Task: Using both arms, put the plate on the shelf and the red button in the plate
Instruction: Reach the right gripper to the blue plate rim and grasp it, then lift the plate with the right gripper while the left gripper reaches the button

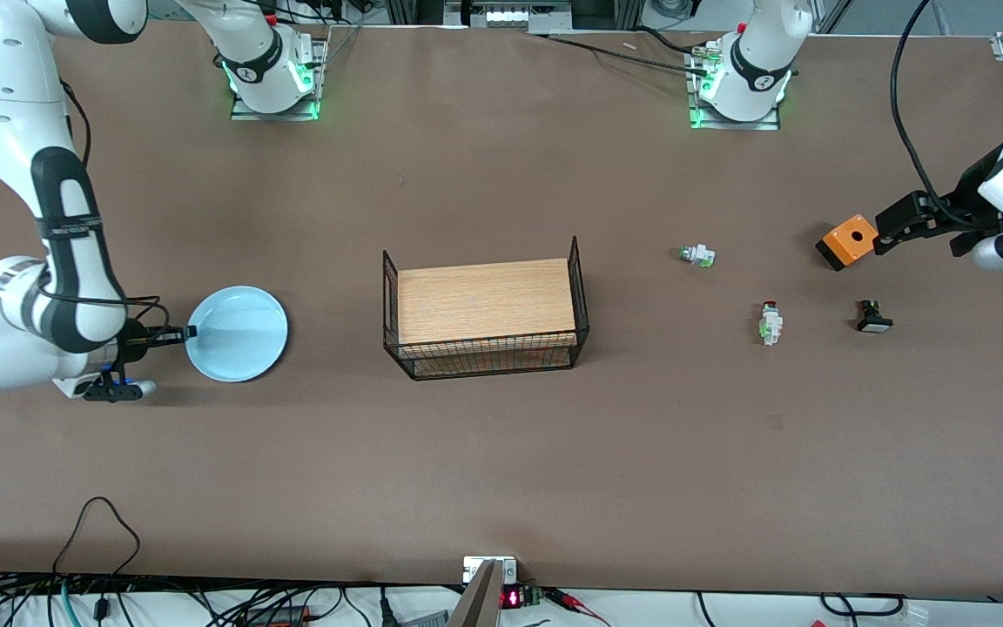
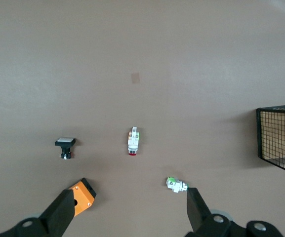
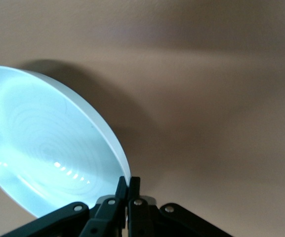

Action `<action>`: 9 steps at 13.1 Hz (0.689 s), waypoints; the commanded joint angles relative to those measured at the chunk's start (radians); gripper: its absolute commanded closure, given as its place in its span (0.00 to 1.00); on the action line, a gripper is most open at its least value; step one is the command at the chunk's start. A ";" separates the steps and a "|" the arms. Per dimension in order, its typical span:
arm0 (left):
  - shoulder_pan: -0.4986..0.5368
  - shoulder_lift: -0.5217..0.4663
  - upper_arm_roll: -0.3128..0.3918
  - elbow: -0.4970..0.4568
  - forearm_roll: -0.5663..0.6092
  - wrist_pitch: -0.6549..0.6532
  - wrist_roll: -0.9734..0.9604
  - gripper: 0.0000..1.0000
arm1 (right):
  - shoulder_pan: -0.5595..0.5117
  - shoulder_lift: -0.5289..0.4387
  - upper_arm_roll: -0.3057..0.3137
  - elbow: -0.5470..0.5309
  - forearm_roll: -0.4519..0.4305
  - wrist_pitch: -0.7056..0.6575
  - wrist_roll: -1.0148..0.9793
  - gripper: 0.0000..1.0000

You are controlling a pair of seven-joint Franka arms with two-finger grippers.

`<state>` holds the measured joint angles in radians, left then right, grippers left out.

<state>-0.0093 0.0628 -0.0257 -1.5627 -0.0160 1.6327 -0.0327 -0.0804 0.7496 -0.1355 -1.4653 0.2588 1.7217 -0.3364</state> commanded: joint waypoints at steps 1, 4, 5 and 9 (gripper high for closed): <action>-0.008 0.035 0.000 -0.002 -0.005 -0.016 0.008 0.00 | -0.033 -0.016 0.002 0.132 0.013 -0.218 0.029 1.00; -0.014 0.078 0.000 -0.002 -0.005 -0.077 0.000 0.00 | -0.039 -0.016 0.007 0.281 0.011 -0.417 0.135 1.00; -0.015 0.103 0.000 0.001 -0.004 -0.088 0.000 0.00 | -0.032 -0.022 0.011 0.322 0.011 -0.466 0.167 1.00; -0.008 0.194 0.001 0.007 -0.004 -0.085 0.000 0.00 | 0.004 -0.108 0.016 0.342 0.014 -0.572 0.296 1.00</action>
<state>-0.0173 0.2107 -0.0276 -1.5762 -0.0160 1.5661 -0.0325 -0.0916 0.6800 -0.1218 -1.1313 0.2602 1.1981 -0.0907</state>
